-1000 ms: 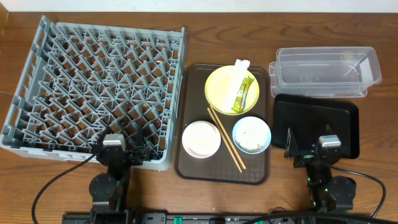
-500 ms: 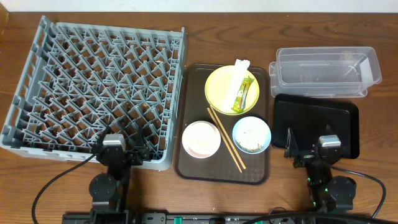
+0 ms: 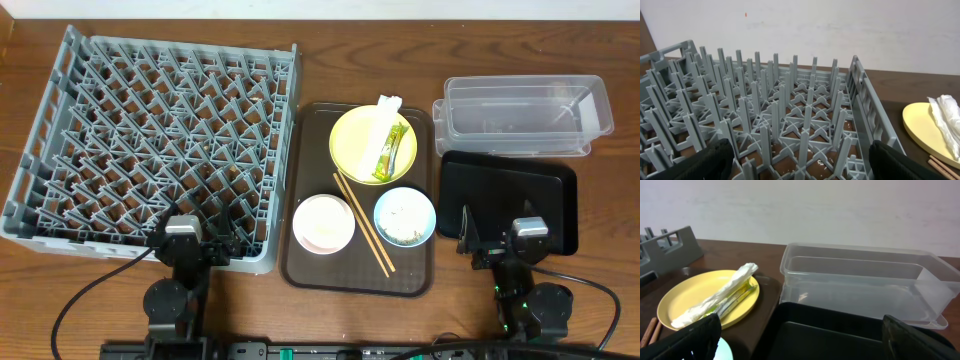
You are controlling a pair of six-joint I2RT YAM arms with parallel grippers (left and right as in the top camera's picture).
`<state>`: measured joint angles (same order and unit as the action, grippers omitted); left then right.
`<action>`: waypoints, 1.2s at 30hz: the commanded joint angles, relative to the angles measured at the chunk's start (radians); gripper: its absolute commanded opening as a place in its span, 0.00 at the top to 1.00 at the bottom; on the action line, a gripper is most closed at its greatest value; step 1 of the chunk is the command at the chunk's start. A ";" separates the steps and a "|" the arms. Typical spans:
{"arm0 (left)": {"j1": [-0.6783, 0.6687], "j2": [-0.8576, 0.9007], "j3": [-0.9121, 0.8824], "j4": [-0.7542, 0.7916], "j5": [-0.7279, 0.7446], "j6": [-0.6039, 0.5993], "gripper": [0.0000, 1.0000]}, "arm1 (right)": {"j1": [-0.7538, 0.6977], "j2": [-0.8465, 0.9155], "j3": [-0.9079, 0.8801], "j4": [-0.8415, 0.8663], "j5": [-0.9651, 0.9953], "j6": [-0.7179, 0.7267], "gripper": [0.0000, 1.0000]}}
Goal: Sort waste into correct bins and load items into the dishwasher
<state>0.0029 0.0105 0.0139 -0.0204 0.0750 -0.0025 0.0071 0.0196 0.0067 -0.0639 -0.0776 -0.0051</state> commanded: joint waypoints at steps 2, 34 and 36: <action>0.001 0.002 -0.010 -0.043 0.013 0.010 0.11 | 0.000 0.000 -0.001 -0.005 -0.001 -0.008 0.01; 0.001 0.039 0.048 -0.091 0.021 -0.121 0.11 | 0.000 0.000 0.010 -0.013 0.063 0.107 0.01; 0.000 0.074 0.105 -0.151 0.021 -0.135 0.11 | 0.000 0.003 0.037 -0.046 0.071 0.148 0.01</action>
<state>0.0029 0.0425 0.0532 -0.1009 0.0792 -0.0746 0.0071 0.0196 0.0078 -0.0731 -0.0372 0.0513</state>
